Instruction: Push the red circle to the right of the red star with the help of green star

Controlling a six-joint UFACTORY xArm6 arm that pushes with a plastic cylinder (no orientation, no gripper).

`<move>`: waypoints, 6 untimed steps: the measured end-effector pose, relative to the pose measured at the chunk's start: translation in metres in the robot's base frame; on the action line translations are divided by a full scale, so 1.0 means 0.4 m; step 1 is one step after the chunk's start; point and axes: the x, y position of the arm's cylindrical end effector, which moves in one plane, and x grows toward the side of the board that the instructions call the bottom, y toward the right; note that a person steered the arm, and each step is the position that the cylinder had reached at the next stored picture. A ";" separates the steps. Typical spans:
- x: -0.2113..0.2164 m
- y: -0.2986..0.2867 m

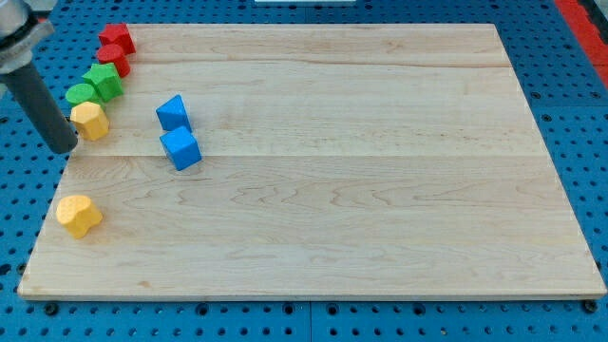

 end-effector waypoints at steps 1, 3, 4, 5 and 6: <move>-0.098 0.071; -0.119 0.251; -0.099 0.053; -0.158 0.014; -0.277 0.041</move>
